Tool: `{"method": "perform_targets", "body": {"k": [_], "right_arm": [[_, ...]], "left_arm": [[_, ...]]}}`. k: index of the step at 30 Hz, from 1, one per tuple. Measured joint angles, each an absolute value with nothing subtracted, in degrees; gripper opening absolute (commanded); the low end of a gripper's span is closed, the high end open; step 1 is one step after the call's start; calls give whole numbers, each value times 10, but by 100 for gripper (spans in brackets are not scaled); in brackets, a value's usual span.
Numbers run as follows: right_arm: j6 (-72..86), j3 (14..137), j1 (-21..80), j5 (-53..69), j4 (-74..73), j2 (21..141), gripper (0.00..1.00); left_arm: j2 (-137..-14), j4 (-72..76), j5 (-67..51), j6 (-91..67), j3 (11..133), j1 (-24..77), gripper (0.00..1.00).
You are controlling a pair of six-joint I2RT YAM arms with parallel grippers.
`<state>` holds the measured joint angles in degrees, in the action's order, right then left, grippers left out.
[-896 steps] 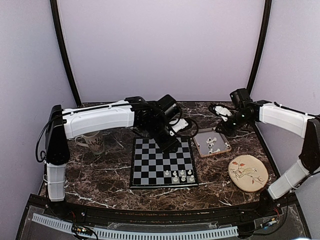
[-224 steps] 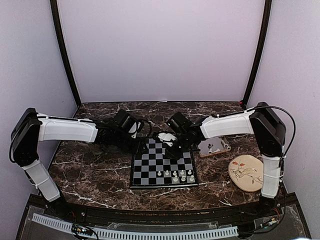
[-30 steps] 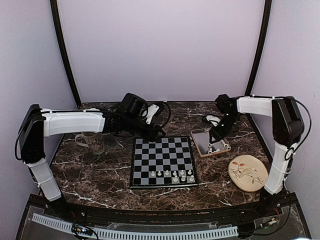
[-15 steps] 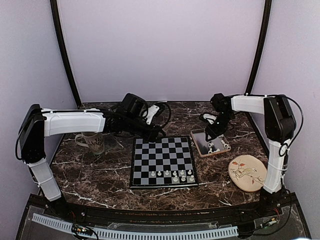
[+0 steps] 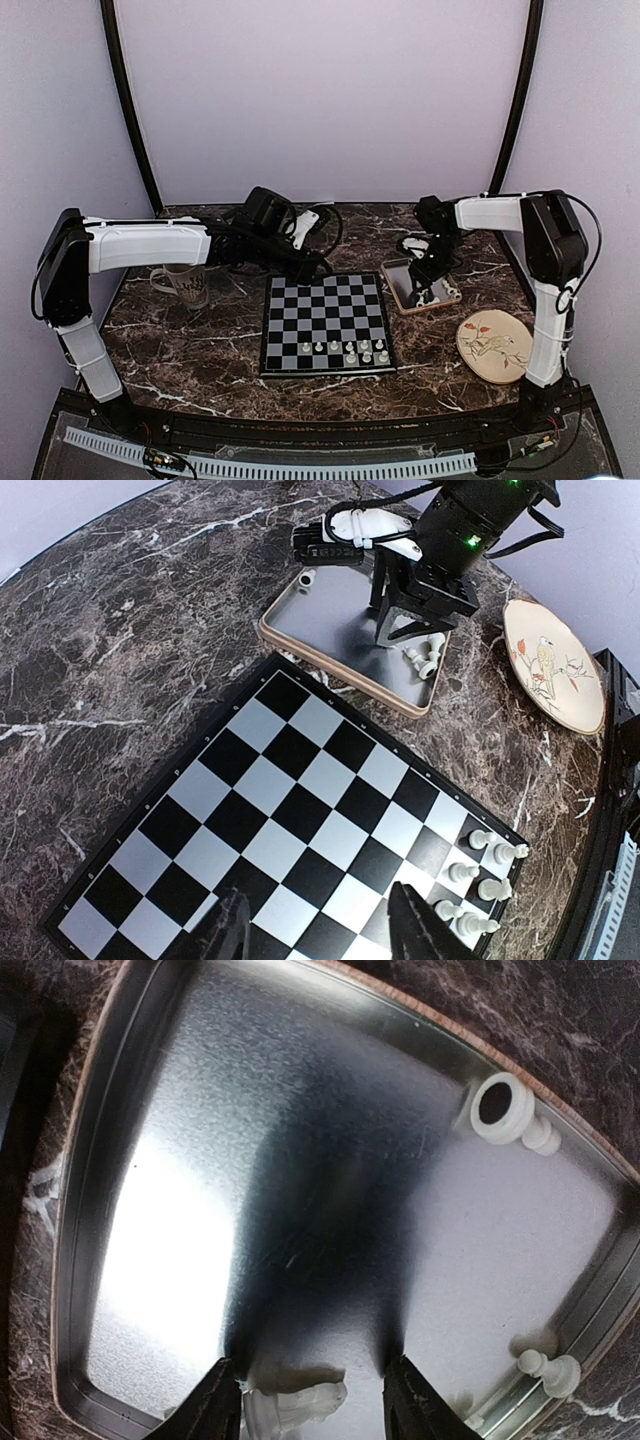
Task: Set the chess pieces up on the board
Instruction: Move the knight to the storage box.
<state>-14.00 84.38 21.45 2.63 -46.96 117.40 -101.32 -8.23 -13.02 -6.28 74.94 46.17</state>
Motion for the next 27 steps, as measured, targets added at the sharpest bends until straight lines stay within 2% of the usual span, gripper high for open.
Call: {"method": "perform_targets", "body": {"k": [12, 27], "right_arm": [[-145, 796, 217, -19, -465, 1137, 52], [-148, 794, 182, -32, -466, 1131, 46]], "left_arm": [[-1014, -83, -131, -63, 749, 462, 49], [-1017, -88, -134, -63, 750, 462, 50]]}}
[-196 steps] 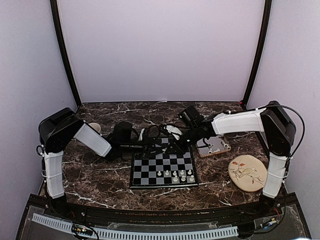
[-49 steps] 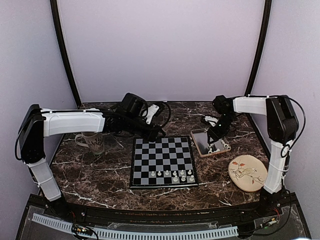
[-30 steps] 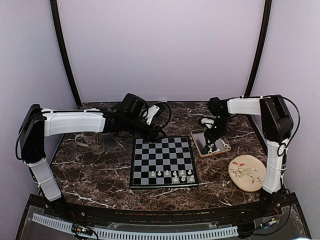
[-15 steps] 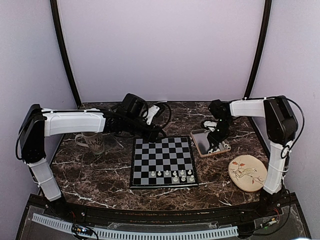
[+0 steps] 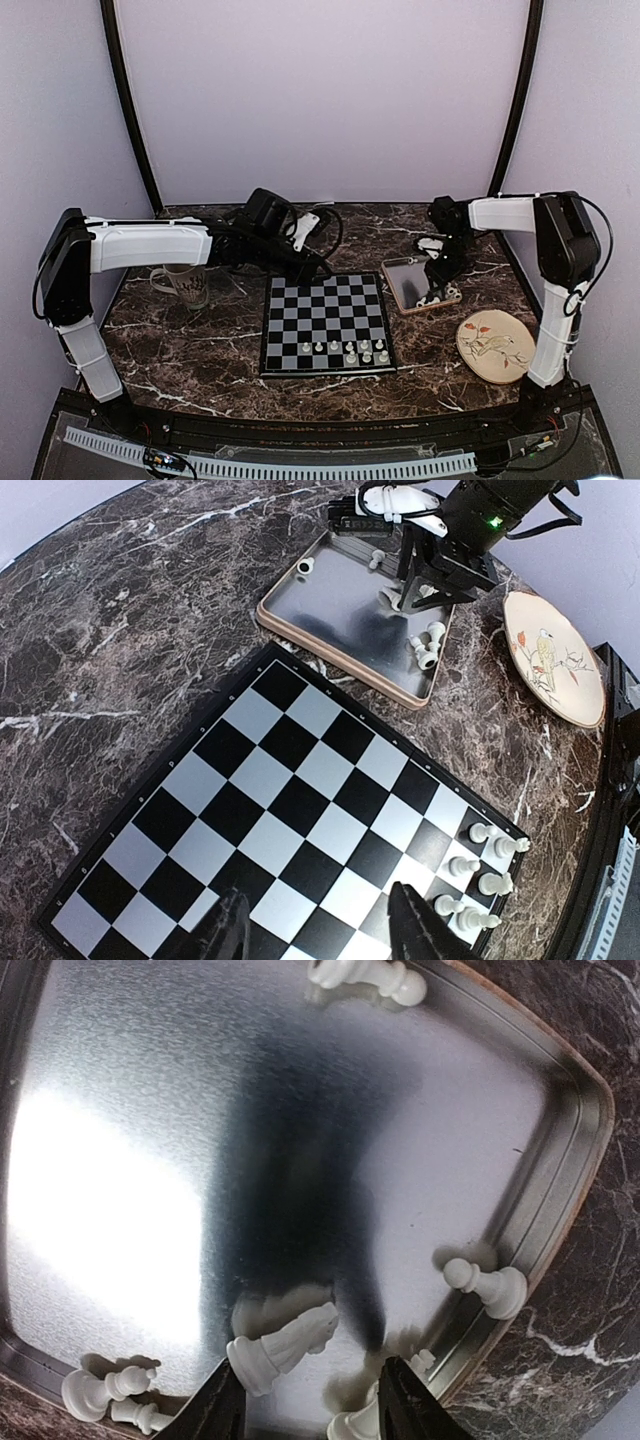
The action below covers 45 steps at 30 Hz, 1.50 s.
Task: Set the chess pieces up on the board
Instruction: Move the knight to the storage box, then pick up the knight from the storage box.
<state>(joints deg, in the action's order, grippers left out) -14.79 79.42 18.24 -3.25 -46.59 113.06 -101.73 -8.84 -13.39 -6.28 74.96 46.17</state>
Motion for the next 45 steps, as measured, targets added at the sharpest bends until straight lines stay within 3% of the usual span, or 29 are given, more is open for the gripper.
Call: {"method": "perform_targets", "body": {"k": [18, 45], "right_arm": [[-131, 851, 151, 92, -508, 1158, 44], [-119, 828, 151, 25, -484, 1163, 42]], "left_arm": [[-1031, -96, -147, -63, 751, 462, 49], [-1035, -104, -153, -63, 758, 462, 49]]}}
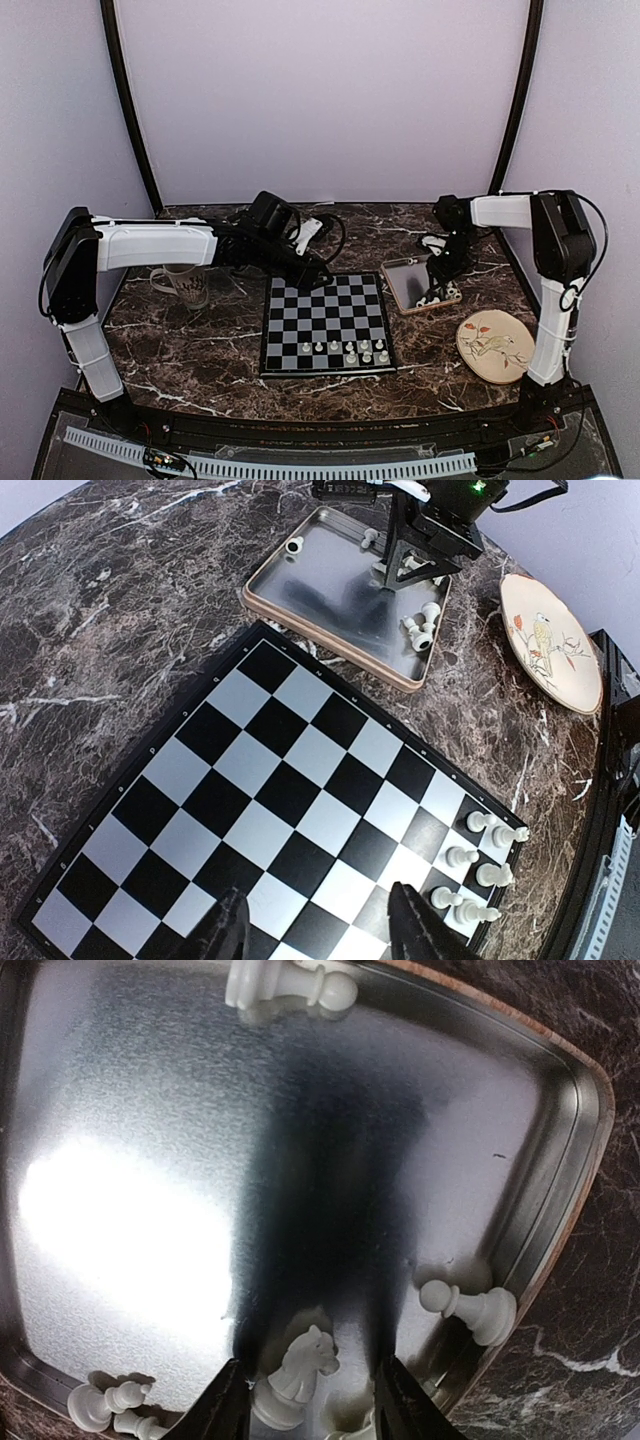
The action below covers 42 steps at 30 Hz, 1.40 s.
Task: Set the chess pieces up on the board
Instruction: Pick up the knight from the storage box, then pass from the right arm to the left
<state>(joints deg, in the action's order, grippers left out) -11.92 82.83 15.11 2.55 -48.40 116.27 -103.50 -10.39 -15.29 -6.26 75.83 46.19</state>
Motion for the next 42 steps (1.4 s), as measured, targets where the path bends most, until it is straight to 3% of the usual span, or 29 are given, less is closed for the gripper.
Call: {"method": "perform_targets", "body": {"k": [22, 33, 42], "right_arm": [[-119, 801, 139, 13, -469, 1145, 17], [-159, 748, 139, 102, -437, 1042, 14], [-219, 716, 211, 169, -375, 909, 15]], "left_arm": [[-1044, -116, -154, -63, 769, 462, 49], [-1046, -105, -155, -109, 769, 462, 49], [-1087, 27, -207, -291, 780, 462, 48]]}}
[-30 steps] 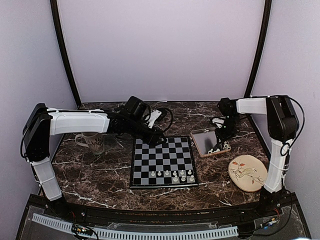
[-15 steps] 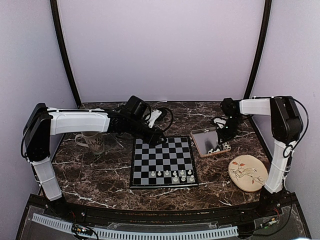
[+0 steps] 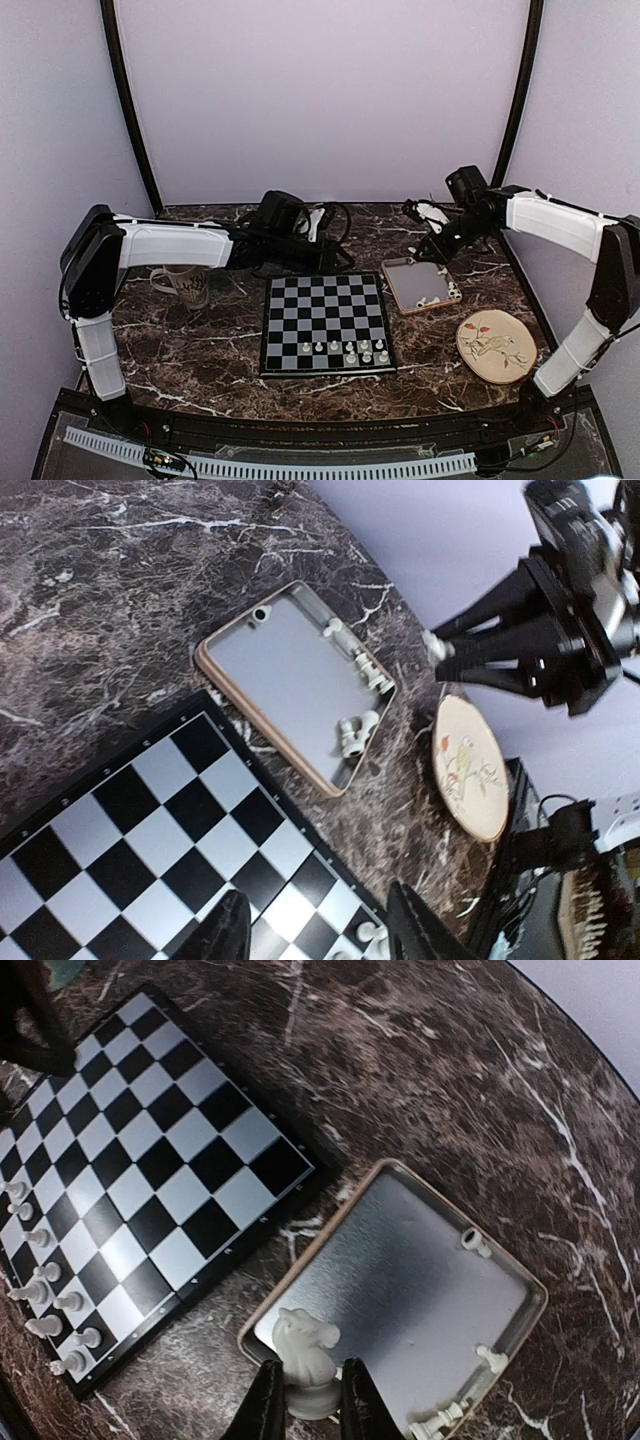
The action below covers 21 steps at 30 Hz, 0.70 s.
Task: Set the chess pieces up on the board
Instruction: Pass from the right arm to the left
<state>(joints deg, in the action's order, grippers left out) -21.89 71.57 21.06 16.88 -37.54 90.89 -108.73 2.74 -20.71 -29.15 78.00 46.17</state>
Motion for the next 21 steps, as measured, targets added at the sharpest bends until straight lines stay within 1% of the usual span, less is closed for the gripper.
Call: {"method": "perform_targets", "body": {"k": [9, 16, 21], "right_arm": [[-235, 707, 305, 180, -358, 895, 16], [-235, 707, 326, 173, -355, 898, 16], [-235, 709, 331, 165, -355, 910, 16]], "left_arm": [[-1180, 201, -272, -489, 807, 460, 46], [-1213, 274, -309, -576, 810, 460, 45], [-1214, 304, -326, -603, 820, 460, 41]]}}
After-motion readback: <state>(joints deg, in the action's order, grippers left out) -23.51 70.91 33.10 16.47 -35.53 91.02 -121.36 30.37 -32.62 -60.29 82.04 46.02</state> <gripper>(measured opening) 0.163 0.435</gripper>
